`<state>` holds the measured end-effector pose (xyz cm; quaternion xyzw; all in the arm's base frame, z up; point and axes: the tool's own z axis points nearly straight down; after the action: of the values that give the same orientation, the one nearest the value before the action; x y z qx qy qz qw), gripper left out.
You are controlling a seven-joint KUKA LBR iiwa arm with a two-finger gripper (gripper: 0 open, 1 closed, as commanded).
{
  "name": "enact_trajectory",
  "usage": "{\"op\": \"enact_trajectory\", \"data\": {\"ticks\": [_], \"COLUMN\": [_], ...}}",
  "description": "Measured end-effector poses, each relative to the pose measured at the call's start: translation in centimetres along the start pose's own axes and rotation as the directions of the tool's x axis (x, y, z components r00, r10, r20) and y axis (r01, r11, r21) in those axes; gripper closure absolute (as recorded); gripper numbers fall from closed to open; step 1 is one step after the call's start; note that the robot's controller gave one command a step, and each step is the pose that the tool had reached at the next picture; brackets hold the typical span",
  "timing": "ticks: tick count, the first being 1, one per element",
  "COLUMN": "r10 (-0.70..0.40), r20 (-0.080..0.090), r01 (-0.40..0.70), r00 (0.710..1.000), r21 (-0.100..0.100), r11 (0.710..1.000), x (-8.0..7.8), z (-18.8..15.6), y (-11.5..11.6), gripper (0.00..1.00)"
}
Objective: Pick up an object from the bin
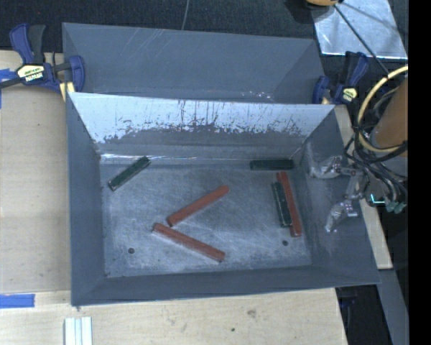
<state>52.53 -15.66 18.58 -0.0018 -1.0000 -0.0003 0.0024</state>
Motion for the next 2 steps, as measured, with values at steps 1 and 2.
{"op": "enact_trajectory", "data": {"ticks": [1, 2], "r10": [-0.003, -0.058], "r20": [0.009, 0.010], "r01": [0.003, 0.058], "r00": [1.000, 0.998], "r21": [0.002, 0.003], "r11": [1.000, 0.998], "x": [-0.2, -5.6], "z": [-0.5, 0.5], "y": [0.1, 4.3], "gripper": [0.00, 0.00]}}
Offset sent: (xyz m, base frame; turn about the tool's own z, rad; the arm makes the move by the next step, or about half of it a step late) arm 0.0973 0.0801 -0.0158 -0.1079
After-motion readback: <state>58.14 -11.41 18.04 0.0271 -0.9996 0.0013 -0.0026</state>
